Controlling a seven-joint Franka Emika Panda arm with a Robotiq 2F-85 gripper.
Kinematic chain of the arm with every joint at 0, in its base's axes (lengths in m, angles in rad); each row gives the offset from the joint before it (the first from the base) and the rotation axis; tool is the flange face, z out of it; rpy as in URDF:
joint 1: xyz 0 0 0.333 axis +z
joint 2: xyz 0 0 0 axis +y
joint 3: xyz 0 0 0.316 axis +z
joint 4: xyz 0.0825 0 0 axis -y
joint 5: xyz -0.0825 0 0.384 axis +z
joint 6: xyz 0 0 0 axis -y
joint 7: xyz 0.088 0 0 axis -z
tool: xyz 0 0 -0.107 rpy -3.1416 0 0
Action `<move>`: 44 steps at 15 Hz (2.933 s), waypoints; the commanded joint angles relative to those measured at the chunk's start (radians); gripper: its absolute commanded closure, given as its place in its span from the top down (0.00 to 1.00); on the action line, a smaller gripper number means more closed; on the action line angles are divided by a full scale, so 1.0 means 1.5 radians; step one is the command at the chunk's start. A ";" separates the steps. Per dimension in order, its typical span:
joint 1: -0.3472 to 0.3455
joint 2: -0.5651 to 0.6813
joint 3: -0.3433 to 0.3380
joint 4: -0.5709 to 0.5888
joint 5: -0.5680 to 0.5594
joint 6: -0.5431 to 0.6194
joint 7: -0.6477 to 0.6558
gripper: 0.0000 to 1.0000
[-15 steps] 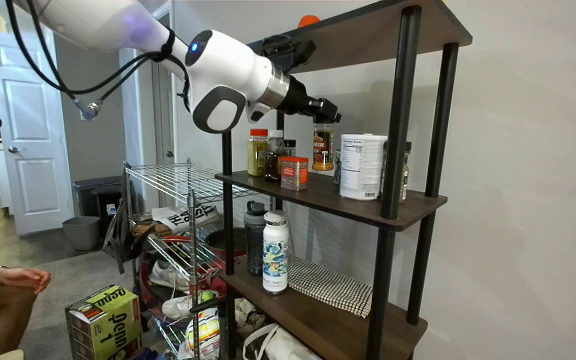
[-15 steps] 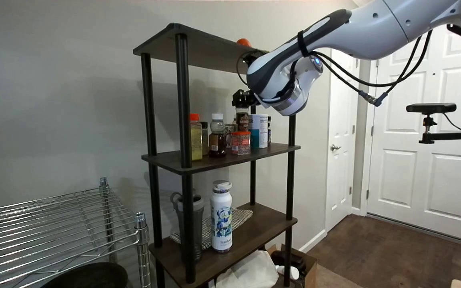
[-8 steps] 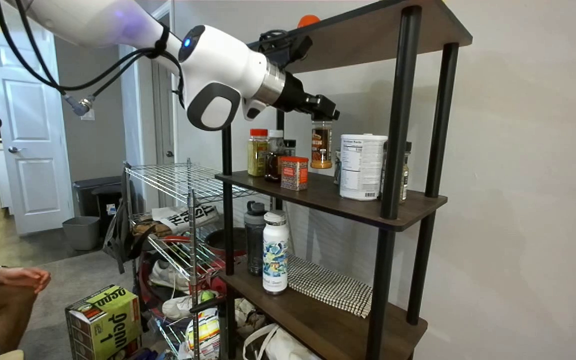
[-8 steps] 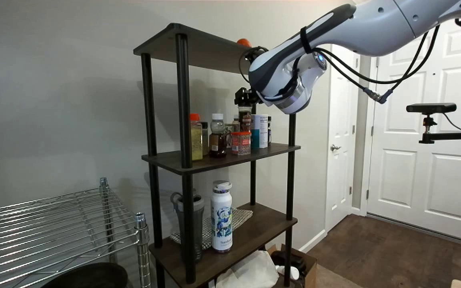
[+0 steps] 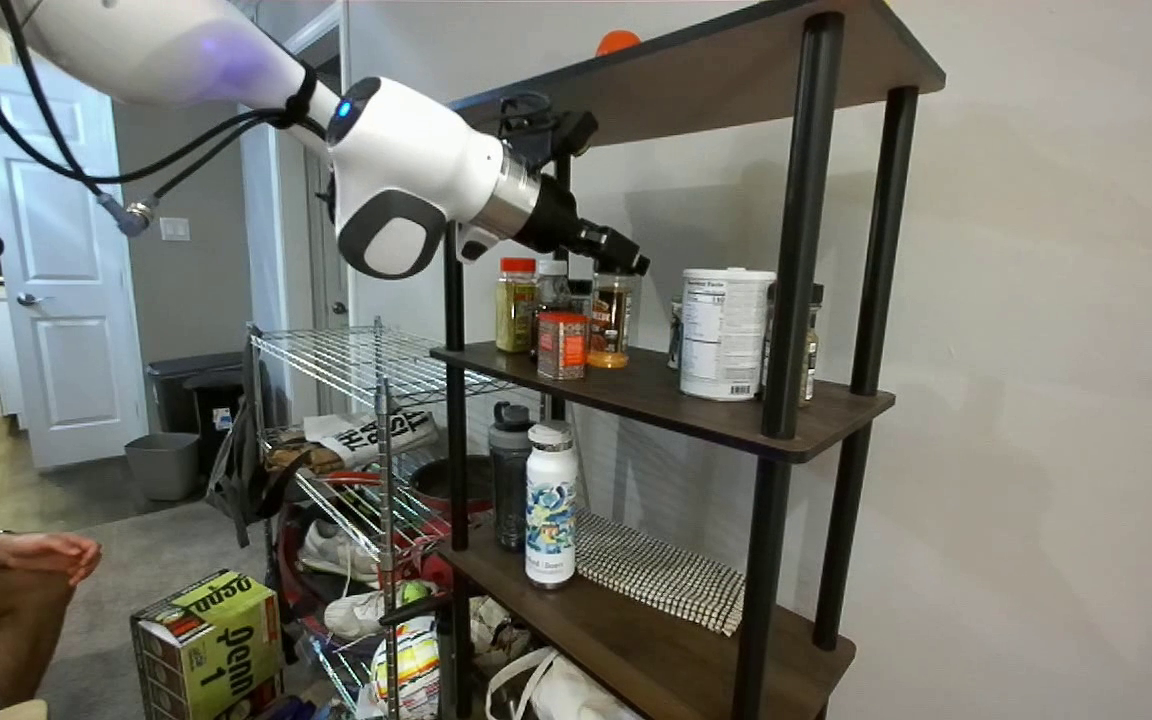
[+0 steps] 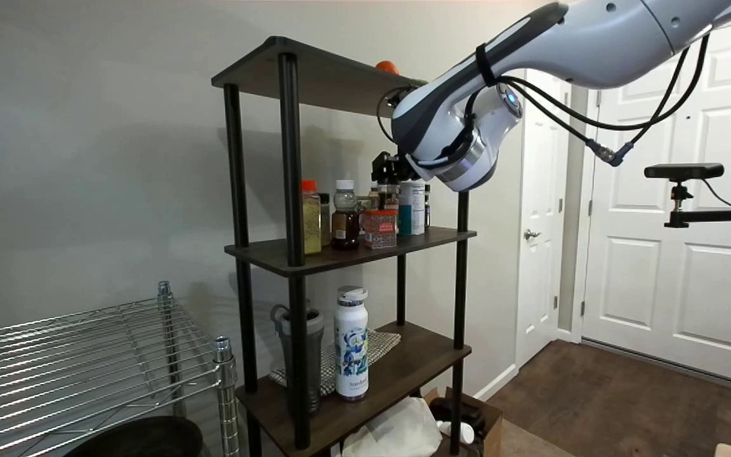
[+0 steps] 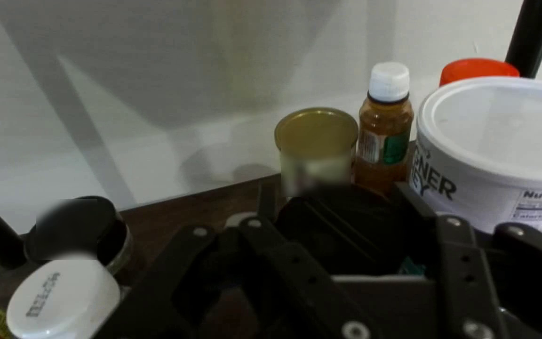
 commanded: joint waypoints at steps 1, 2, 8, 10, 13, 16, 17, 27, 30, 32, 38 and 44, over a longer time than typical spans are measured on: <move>-0.004 0.048 0.011 -0.038 0.050 0.000 0.010 0.36; -0.005 0.052 0.014 -0.044 0.057 0.000 0.010 0.36; -0.014 0.081 0.028 -0.052 0.093 0.002 0.010 0.36; -0.017 0.089 0.031 -0.054 0.101 0.002 0.010 0.36; -0.035 0.115 0.032 -0.060 0.124 0.002 0.010 0.36; -0.063 0.150 0.034 -0.068 0.159 0.002 0.010 0.36; -0.073 0.161 0.036 -0.070 0.171 0.002 0.010 0.36; -0.093 0.272 0.028 -0.160 0.281 0.003 0.010 0.36; -0.086 0.299 0.022 -0.182 0.290 0.003 0.010 0.36; -0.082 0.317 0.016 -0.197 0.298 0.003 0.009 0.36; -0.074 0.363 0.010 -0.245 0.337 0.003 0.009 0.36; -0.067 0.385 0.014 -0.283 0.366 0.003 0.009 0.36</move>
